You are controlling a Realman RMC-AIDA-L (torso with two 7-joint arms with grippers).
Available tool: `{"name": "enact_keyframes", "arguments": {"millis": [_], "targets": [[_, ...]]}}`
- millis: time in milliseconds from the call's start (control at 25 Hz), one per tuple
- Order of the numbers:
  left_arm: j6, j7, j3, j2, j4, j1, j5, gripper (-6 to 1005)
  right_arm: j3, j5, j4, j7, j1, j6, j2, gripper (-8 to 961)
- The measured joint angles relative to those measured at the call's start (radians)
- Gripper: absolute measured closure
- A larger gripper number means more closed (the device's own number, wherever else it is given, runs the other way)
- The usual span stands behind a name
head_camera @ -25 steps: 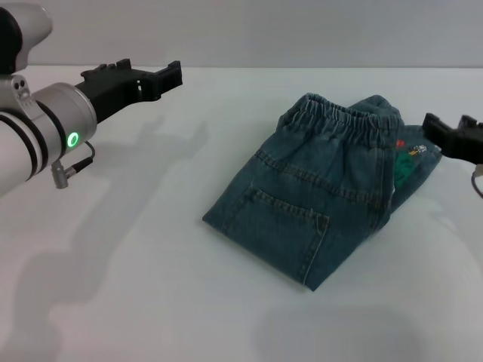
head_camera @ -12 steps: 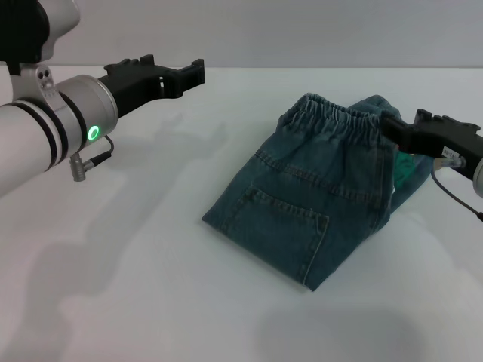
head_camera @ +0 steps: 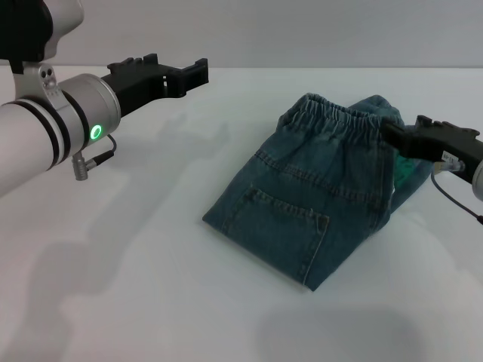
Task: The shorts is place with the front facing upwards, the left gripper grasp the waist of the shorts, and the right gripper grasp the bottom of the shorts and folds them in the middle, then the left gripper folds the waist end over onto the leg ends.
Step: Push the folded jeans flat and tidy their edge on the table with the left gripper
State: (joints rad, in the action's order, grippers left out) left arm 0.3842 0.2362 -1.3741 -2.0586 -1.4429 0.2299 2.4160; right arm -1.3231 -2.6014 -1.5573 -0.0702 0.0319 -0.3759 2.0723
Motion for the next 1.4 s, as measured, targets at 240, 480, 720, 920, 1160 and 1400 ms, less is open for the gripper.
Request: {"name": "enact_keyframes", "arguments": {"millis": [240,480,720,920,1160,1400], "targets": [[0.000,0.000,0.002,0.001,-0.002,0.001,0.000,148,0.004,0.000,0.015,0.000,-0.019,0.000,-0.001,401],[0.005,0.000,0.006,0.002,-0.009,-0.001,0.000,148,0.004,0.000,0.024,0.000,-0.031,-0.023,0.001,400],[0.011,0.010,0.004,0.002,-0.014,-0.004,-0.002,148,-0.002,0.000,0.035,0.003,-0.035,-0.030,0.003,400],[0.012,0.014,0.004,0.002,-0.017,-0.005,-0.004,148,-0.020,0.000,0.081,0.026,-0.062,-0.031,0.001,399],[0.012,0.015,0.006,0.001,-0.022,-0.008,-0.001,148,-0.028,0.008,0.094,0.026,-0.073,-0.038,0.001,467],[0.012,0.023,0.006,0.002,-0.027,-0.013,-0.005,148,-0.021,0.008,0.072,0.019,-0.067,-0.039,-0.001,663]]}}
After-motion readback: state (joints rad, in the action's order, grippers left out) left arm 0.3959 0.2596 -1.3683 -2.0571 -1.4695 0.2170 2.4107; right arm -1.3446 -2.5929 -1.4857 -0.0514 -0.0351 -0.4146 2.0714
